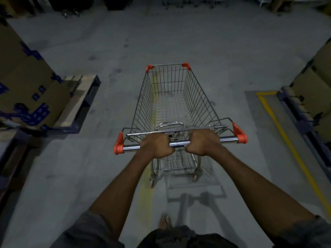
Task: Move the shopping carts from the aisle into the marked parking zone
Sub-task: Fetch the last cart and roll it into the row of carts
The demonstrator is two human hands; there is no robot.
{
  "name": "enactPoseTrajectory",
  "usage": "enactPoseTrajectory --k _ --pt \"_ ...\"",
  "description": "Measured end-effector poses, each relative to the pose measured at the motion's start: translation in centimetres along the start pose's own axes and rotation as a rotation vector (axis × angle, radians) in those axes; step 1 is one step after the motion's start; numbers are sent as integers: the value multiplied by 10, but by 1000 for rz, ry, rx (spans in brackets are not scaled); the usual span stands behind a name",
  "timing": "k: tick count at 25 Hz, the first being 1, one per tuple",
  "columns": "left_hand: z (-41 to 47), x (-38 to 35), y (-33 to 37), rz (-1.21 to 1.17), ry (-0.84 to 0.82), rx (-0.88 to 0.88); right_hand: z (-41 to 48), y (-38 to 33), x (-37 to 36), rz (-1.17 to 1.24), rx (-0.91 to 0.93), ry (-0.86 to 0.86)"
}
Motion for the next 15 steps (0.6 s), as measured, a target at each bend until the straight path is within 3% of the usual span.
enactPoseTrajectory --k 4,15 --pt "45 15 14 56 90 -66 33 26 13 -7 -67 37" --pt "175 50 62 70 86 -109 118 111 44 -83 -124 120"
Point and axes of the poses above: each hand's wrist, its own z-axis towards the middle knuckle, its own x-axis out of the back of the hand, y = z × x, the point moved 3 cm from there along z, towards the middle knuckle, and after that the axes turned 12 degrees about x, right-handed, at the moved point
